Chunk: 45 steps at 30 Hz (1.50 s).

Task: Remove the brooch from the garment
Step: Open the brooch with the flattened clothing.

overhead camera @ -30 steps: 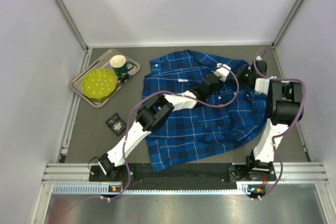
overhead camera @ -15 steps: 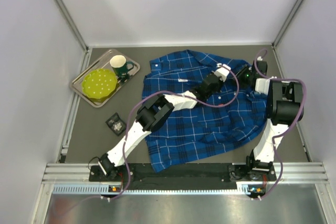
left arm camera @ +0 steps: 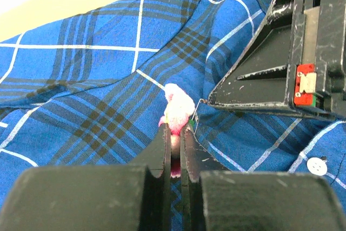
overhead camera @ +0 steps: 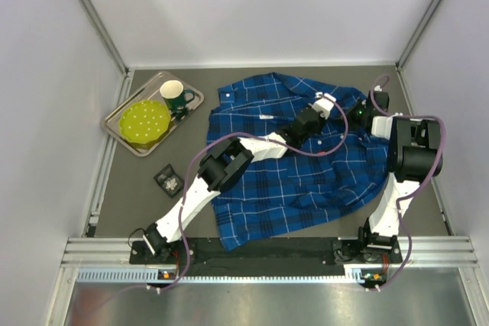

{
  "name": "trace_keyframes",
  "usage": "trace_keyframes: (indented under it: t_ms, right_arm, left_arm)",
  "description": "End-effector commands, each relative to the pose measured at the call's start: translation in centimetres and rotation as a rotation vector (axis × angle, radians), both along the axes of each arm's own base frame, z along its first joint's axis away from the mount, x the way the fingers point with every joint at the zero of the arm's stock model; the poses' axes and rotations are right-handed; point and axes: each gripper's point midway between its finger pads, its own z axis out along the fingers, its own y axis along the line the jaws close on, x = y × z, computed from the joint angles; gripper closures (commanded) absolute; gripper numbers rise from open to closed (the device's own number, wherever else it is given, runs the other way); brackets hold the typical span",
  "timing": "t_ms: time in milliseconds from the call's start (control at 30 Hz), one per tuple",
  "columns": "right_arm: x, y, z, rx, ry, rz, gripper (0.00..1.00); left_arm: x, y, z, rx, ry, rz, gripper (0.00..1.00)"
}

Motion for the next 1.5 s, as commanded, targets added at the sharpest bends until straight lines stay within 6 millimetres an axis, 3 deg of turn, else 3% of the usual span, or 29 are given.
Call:
trace_keyframes:
  t_ms: [0,633,733,900,1467]
  right_arm:
    - [0.1,0.5,1.7,0.052,-0.058,0.010,1.00]
    - [0.0,2.4,1.9,0.162,-0.095,0.074,1.00]
    - [0.1,2.4,2.8,0.155,-0.127,0.080,1.00]
    - [-0.2,2.3,2.7,0.144,-0.121,0.083,1.00]
    - [-0.8,1.7,3.0,0.137,-0.118,0.072,0.97]
  left_arm:
    - [-0.2,-1.4,4.9,-0.119,-0.042,-0.020,1.00]
    - [-0.2,-3.0,4.8,-0.193,-0.010,-0.056,1.00]
    - [-0.2,-2.7,3.7,-0.177,0.010,-0.046,1.00]
    - [0.3,-2.4,3.1,-0.154,0.000,-0.028,1.00]
    - [1.0,-2.0,2.8,-0.189,0.025,-0.021,1.00]
